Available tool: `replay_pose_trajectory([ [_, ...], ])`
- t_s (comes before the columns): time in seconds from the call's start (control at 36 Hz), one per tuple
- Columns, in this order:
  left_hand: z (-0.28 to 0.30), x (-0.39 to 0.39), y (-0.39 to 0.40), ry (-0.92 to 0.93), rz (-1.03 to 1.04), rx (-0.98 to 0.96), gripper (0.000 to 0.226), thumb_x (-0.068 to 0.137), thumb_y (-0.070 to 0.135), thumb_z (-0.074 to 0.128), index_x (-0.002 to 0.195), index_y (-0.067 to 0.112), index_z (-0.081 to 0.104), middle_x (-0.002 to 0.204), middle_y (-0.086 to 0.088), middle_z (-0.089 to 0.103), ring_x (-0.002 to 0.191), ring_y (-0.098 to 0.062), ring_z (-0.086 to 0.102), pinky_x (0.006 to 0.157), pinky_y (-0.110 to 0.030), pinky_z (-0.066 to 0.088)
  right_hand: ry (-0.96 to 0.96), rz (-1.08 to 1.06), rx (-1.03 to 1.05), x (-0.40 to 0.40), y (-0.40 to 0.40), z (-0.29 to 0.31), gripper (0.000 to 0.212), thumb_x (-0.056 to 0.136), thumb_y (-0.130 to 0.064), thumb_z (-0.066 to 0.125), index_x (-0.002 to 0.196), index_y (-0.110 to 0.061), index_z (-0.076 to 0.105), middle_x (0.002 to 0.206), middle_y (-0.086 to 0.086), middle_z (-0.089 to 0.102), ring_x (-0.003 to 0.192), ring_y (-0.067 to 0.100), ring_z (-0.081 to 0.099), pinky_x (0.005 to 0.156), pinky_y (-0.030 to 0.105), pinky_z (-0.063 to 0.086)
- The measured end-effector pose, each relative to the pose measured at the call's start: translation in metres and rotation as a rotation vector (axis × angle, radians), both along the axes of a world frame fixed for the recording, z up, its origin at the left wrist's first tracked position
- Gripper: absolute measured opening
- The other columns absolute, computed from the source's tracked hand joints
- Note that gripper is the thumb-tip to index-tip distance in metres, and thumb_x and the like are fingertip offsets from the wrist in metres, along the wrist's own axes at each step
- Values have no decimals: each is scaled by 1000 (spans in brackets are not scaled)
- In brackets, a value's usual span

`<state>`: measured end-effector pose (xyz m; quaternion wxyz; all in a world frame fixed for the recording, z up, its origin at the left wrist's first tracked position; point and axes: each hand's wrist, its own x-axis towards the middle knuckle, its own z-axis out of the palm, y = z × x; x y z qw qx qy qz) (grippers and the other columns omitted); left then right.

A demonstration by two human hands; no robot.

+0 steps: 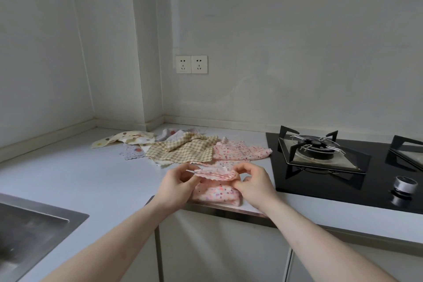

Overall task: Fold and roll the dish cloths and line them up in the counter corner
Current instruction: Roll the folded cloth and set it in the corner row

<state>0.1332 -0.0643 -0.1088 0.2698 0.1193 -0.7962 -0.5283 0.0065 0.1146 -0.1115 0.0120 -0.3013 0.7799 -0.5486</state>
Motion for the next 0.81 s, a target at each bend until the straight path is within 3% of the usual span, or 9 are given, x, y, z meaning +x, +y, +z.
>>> replay_pose_trajectory([
  [0.11, 2, 2, 2, 9, -3, -34, 7, 94, 15, 66, 96, 22, 67, 71, 11, 72, 55, -4, 55, 55, -19, 42, -19, -33, -17, -1, 0, -1, 12, 87, -16, 73, 86, -27, 69, 92, -6, 74, 46, 7, 48, 57, 26, 47],
  [0.19, 0, 1, -3, 1, 5, -66, 9, 90, 15, 70, 94, 24, 70, 83, 8, 75, 76, -7, 68, 66, -20, 49, -37, -40, -28, 2, 0, 1, 11, 85, -15, 75, 85, -24, 69, 82, 1, 75, 61, 15, 67, 66, 34, 57],
  [0.31, -4, -1, -7, -18, 31, -95, 9, 87, 16, 74, 93, 23, 71, 90, 6, 74, 85, -11, 70, 68, -20, 53, 12, -41, -11, 7, -1, 4, 14, 81, -3, 69, 83, -17, 66, 88, -6, 75, 76, 9, 70, 58, 15, 52],
  [0.36, -5, -3, -9, -26, 45, -81, 9, 87, 16, 76, 92, 21, 70, 88, 4, 74, 83, -11, 70, 67, -23, 55, 42, -46, 11, 6, -1, 3, 14, 78, -4, 69, 80, -17, 64, 92, -12, 74, 86, 3, 68, 62, 13, 51],
  [0.47, -7, -5, -9, -42, 74, -62, 8, 87, 18, 76, 89, 20, 68, 84, 3, 74, 78, -15, 72, 62, -26, 56, 137, -33, 89, 6, -1, 1, 14, 79, -8, 70, 77, -19, 62, 91, -16, 73, 90, -4, 66, 82, 22, 54],
  [0.56, -5, -4, -6, -78, 87, -33, 6, 87, 21, 72, 86, 18, 67, 76, 0, 73, 64, -14, 67, 54, -26, 51, 184, -28, 137, 8, -3, -2, 17, 78, -10, 66, 72, -24, 59, 87, -13, 73, 86, 0, 68, 82, 31, 57],
  [0.61, -4, -3, -4, -110, 95, -56, 11, 82, 29, 70, 81, 19, 67, 78, -1, 71, 62, -13, 65, 58, -32, 54, 212, -9, 172, 9, -5, -3, 17, 76, -14, 61, 69, -28, 55, 83, -13, 71, 82, 4, 68, 79, 36, 58],
  [0.67, -5, -2, -3, -109, 135, -120, 16, 76, 39, 69, 78, 23, 65, 95, 3, 63, 73, -13, 66, 70, -36, 59, 238, 5, 200, 9, -6, -5, 13, 75, -20, 58, 67, -29, 52, 80, -12, 69, 79, 6, 66, 76, 37, 57],
  [0.81, -16, 0, 3, -83, 108, -471, 46, 76, 46, 59, 121, 41, 52, 122, 18, 43, 112, -5, 45, 92, -32, 46, 272, -12, 255, 9, -7, -6, 14, 77, -24, 63, 68, -24, 53, 83, -11, 68, 78, 7, 62, 72, 31, 53],
])
